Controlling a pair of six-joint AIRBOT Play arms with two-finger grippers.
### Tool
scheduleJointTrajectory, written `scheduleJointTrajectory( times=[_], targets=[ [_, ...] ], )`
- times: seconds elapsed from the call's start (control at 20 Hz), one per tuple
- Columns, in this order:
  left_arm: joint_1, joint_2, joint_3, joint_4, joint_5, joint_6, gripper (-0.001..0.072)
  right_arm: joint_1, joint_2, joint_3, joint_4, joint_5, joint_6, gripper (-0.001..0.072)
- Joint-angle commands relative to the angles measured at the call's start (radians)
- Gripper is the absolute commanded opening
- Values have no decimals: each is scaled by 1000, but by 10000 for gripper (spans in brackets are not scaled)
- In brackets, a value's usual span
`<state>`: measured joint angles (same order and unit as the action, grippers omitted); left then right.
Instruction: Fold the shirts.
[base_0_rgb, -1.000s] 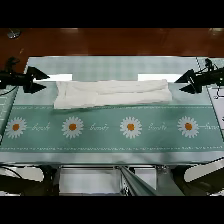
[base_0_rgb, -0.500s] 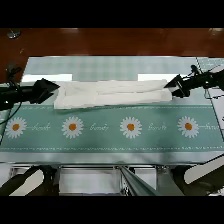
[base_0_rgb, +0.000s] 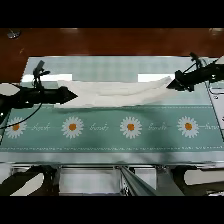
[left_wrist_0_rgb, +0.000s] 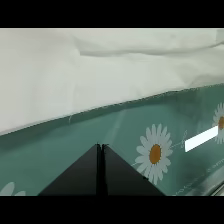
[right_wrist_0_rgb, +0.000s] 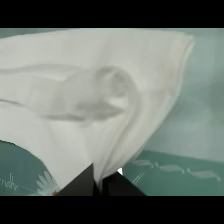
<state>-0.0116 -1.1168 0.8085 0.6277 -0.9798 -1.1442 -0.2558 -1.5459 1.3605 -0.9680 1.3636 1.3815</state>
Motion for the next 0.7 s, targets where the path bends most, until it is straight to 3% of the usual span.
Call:
scheduleJointTrajectory(
  times=[0.0,0.1,0.25,0.45,0.65],
  targets=[
    [-178,-15,17,45,171,-36,24,21,354,-237,-158,-63,55,34],
    [-320,-55,36,82,305,-89,23,22,589,-411,-154,-67,97,34],
    [-488,-213,162,171,352,-92,24,22,887,-570,-156,-18,195,34],
    [-599,-451,407,195,248,-198,24,22,1130,-596,-157,99,301,34],
    [-729,-628,608,143,189,-242,24,22,1199,-596,-137,136,343,34]
  ],
)
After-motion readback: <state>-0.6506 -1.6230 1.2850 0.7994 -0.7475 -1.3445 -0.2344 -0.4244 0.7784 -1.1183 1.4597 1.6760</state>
